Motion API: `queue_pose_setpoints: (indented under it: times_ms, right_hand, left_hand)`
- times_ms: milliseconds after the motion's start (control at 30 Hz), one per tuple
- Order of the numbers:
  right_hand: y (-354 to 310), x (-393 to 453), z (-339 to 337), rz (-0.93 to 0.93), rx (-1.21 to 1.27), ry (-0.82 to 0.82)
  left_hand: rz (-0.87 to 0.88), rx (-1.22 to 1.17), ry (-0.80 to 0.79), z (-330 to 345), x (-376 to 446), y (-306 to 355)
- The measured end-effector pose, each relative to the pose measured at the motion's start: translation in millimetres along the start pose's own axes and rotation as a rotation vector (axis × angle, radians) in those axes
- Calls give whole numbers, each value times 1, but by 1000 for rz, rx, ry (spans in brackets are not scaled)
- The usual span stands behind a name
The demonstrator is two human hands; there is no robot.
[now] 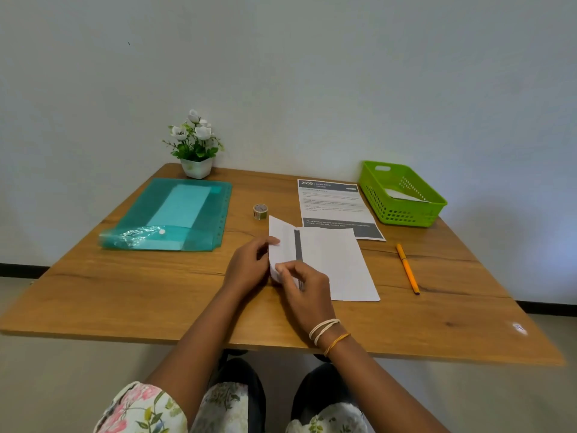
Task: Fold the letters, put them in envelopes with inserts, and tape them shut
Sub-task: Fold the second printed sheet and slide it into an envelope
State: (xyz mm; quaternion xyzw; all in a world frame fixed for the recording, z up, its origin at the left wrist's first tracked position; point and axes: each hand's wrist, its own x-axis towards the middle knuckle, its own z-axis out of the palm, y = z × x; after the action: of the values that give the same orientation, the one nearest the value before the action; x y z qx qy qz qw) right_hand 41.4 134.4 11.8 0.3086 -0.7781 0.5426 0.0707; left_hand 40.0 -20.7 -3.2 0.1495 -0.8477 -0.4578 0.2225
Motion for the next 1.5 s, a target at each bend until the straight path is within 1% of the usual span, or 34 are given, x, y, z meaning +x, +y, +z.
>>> queue_pose_setpoints:
  times_ms: [67,100,133,200,233,267,333,433,500,567,667,733,800,867,1000,1167,1233,1300,1400,1500]
  right_hand:
    - [-2,1,-5,23,-47,32]
    - [-1,4,-9,25,-131,34]
    - [1,9,-13,23,-254,6]
    - [3,21,-21,64,-481,-122]
    - [3,25,-23,101,-520,-188]
    - [4,28,-24,135,-507,-237]
    - [4,31,-26,168,-409,-283]
    - [7,32,-27,225,-248,-285]
    - [9,34,-28,272,-161,-265]
    - [10,35,-29,329,-45,-196]
    - [12,40,-33,453,212,-31]
    - [12,47,-38,531,325,52]
    - [14,54,-46,572,329,88]
    - [17,60,-52,594,266,68]
    - [21,64,-56,648,151,13]
    - [19,66,-54,674,135,-1]
    - [19,68,-53,645,62,27]
    - [19,68,-54,614,25,95]
    - [23,67,-56,655,28,130]
    - [26,60,-55,666,-77,41]
  left_hand:
    - [13,-4,4,1,-1,0]
    - [25,1,9,1,0,0]
    - [39,2,16,0,0,1]
    - [59,-7,24,-1,0,2]
    - [65,-6,27,-1,0,3]
    - [72,2,32,-1,0,4]
    - [81,-4,44,1,-1,8]
    - [52,-80,34,8,-3,18]
    - [45,-86,22,14,-5,20]
    - [61,-46,-1,19,-7,19]
    - [126,28,-49,26,-11,24]
    - [184,154,-81,31,-13,27]
    - [219,283,-115,34,-14,28]
    - [237,350,-140,36,-14,26]
    - [224,361,-152,36,-14,24]
    - [208,371,-175,36,-15,25]
    - [200,387,-181,36,-15,25]
    - [189,396,-180,36,-15,27]
    - [180,407,-182,35,-16,28]
    - [203,440,-181,36,-16,25]
